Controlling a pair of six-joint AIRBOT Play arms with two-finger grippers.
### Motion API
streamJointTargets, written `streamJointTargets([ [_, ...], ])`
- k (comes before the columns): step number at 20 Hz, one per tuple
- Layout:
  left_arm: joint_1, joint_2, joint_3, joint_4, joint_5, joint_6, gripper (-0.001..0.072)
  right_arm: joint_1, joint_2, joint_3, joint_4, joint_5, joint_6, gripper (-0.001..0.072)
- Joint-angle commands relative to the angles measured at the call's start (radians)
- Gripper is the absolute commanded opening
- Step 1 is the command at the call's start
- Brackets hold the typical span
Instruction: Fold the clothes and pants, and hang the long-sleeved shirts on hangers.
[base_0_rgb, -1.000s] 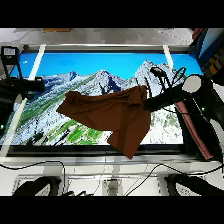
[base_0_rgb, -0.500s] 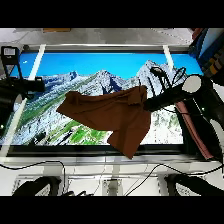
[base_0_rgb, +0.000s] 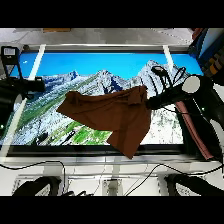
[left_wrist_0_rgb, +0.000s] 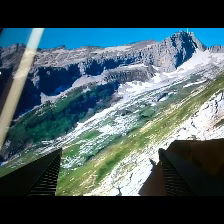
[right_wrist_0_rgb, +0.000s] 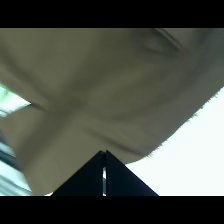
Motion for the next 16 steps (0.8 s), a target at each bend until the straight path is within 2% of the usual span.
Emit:
streamJointTargets([
  [1,0.001,0.001,0.000,-0.015,0.000,0.000,0.0695,-0.008,0.002,0.000,-0.281,0.114,-0.023,0.0015],
  [4,0.001,0.001,0.000,-0.015,0.000,0.000,0.0695,-0.072,0.039,-0.024,-0.233,0.138,-0.052,0.0015],
  [6,0.001,0.001,0.000,-0.015,0.000,0.000,0.0695,-0.137,0.126,-0.111,-0.158,0.111,-0.130,0.0015],
  [9,0.001,0.001,0.000,-0.015,0.000,0.000,0.0695,-0.258,0.276,-0.363,0.044,-0.016,-0.175,0.0014],
  [10,0.001,0.001,0.000,-0.015,0.000,0.000,0.0695,-0.284,0.313,-0.459,0.101,-0.095,-0.156,0.0015],
  [11,0.001,0.001,0.000,-0.015,0.000,0.000,0.0695,-0.298,0.339,-0.552,0.146,-0.193,-0.091,0.0017],
  [12,0.001,0.001,0.000,-0.018,0.000,0.000,0.0695,-0.298,0.347,-0.626,0.196,-0.281,-0.016,0.0081],
  [14,0.001,0.001,0.000,-0.035,0.000,0.000,0.0695,-0.298,0.335,-0.722,0.285,-0.408,0.043,0.0396],
  [16,0.001,0.001,0.000,-0.033,0.000,0.000,0.0695,-0.298,0.297,-0.769,0.301,-0.483,0.083,0.0379],
])
